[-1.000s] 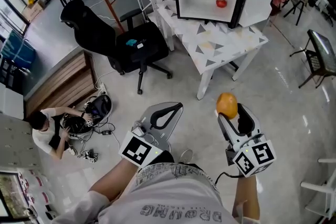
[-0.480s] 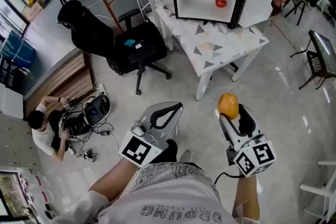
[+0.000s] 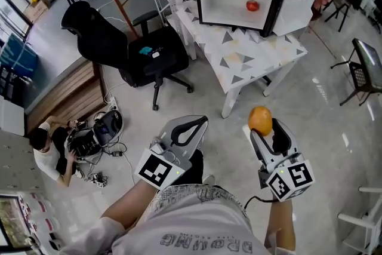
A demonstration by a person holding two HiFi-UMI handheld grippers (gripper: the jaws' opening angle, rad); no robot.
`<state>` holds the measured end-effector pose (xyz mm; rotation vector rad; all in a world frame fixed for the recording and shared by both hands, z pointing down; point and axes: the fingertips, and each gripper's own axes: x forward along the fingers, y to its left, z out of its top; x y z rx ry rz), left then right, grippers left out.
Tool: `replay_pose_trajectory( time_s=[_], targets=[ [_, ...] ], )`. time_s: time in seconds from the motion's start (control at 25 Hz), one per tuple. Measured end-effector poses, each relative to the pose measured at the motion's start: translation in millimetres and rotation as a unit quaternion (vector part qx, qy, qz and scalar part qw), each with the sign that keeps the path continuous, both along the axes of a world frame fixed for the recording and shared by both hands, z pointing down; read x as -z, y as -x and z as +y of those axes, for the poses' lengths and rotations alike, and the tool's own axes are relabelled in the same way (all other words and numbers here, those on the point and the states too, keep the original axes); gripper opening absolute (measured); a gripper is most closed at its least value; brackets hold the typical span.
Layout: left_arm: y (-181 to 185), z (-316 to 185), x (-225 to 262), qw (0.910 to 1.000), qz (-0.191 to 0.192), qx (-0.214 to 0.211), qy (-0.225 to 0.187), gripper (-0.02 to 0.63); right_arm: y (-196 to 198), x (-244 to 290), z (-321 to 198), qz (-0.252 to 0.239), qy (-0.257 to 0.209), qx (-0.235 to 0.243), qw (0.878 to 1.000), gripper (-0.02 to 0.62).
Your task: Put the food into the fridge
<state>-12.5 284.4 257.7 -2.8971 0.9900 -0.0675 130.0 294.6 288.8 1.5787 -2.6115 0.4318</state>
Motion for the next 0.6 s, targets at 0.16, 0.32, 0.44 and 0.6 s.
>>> replay_pose_trajectory(
  time_s=[0.16, 0.32, 0.44, 0.6],
  targets=[
    [2.0, -20.4, -7.1, 1.0, 0.001, 0.0, 0.008, 0.009, -0.2, -6.4, -19.0, 0.005, 0.005, -0.003, 1.0, 0.272],
    [3.8, -44.5, -12.1, 1.0, -0.001, -0.001, 0.01, 0.009, 1.9, -13.1, -41.5, 0.009, 0.011, -0.003, 1.0, 0.272],
    [4.6, -64.5, -15.3, 0.9999, 0.0, -0.001, 0.012, 0.009, 3.0, -15.6, -61.3, 0.006, 0.01, -0.004, 1.0, 0.272],
    [6.9, -93.5, -18.1, 0.9999, 0.001, 0.0, 0.014, 0.009, 5.9, -16.4, -89.6, 0.006, 0.008, -0.002, 1.0, 0.272]
  ],
)
